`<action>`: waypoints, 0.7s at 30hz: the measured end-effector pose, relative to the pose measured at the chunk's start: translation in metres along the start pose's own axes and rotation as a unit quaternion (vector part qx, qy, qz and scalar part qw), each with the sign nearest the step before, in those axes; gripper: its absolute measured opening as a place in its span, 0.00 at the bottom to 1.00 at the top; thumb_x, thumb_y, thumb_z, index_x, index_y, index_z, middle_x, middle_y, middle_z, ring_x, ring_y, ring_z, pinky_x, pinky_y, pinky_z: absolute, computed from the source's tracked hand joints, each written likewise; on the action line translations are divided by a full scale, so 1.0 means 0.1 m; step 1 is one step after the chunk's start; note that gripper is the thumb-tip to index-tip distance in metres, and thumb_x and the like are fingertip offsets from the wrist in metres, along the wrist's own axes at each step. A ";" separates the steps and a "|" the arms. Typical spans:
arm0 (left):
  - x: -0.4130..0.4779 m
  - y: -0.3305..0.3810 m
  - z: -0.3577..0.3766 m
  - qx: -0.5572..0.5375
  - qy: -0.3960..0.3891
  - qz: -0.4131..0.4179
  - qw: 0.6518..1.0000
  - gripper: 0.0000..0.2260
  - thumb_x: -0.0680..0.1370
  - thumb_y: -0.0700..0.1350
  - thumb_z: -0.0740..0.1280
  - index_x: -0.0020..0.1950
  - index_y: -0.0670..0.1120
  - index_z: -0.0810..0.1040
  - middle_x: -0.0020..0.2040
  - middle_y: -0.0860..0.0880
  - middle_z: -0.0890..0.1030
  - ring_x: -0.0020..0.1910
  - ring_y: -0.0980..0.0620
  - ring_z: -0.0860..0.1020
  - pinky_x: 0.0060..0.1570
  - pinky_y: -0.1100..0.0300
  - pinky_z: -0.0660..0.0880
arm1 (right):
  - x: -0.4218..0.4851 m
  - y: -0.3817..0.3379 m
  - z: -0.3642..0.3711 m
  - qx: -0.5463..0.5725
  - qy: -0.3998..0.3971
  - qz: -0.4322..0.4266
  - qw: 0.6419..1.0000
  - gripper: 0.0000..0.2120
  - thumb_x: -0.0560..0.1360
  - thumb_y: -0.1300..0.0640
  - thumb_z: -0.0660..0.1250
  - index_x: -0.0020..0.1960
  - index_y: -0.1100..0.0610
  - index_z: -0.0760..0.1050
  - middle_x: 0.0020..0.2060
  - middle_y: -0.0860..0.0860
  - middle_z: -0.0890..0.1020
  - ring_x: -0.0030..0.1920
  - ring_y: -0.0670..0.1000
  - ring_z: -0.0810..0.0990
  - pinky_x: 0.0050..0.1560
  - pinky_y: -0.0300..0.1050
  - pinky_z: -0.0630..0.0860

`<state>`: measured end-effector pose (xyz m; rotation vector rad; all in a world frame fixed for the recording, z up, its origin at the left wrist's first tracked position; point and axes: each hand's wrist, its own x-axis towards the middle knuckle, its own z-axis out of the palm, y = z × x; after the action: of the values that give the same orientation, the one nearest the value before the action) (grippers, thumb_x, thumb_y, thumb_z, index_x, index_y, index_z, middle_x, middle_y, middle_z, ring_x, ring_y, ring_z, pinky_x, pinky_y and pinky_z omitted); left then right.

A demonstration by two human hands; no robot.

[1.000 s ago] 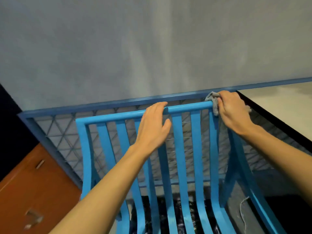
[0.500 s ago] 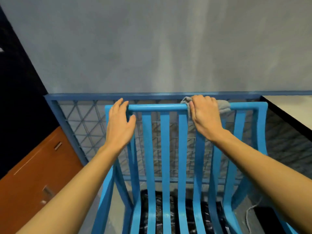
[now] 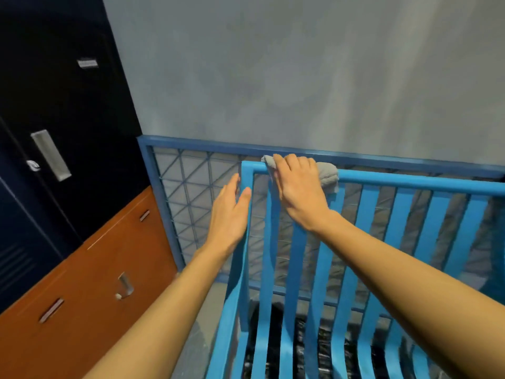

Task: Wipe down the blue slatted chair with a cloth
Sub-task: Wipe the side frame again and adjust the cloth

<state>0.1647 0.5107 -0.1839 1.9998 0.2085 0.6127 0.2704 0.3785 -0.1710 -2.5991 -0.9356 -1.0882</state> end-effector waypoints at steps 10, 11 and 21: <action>-0.41 -0.49 -0.15 -0.224 -0.020 -0.206 0.953 0.18 0.84 0.50 0.53 0.70 0.44 0.71 0.63 0.47 0.77 0.59 0.52 0.76 0.50 0.58 0.75 | 0.08 -0.57 0.09 0.116 -0.130 -0.164 0.971 0.30 0.75 0.52 0.45 0.70 0.62 0.69 0.72 0.58 0.68 0.75 0.60 0.60 0.73 0.58 0.53; -0.45 -0.53 -0.19 -0.235 -0.021 -0.225 0.946 0.19 0.84 0.50 0.52 0.69 0.43 0.71 0.62 0.45 0.78 0.56 0.51 0.77 0.48 0.58 0.74 | -0.03 -0.57 0.16 0.106 -0.139 -0.187 0.967 0.29 0.77 0.51 0.44 0.70 0.62 0.69 0.72 0.57 0.69 0.76 0.58 0.60 0.74 0.56 0.52; -1.49 -0.92 -0.45 -0.233 -0.029 -0.363 0.902 0.19 0.84 0.52 0.52 0.59 0.41 0.76 0.46 0.45 0.81 0.42 0.50 0.80 0.43 0.54 0.76 | -1.73 -1.22 0.35 0.345 -0.237 -0.090 0.904 0.19 0.82 0.59 0.57 0.73 0.57 0.67 0.76 0.49 0.62 0.78 0.51 0.48 0.76 0.58 0.52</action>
<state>0.0241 0.5319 -0.2956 1.3305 0.6681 0.0957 0.1229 0.4038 -0.3254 -2.1995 -1.3703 -0.0600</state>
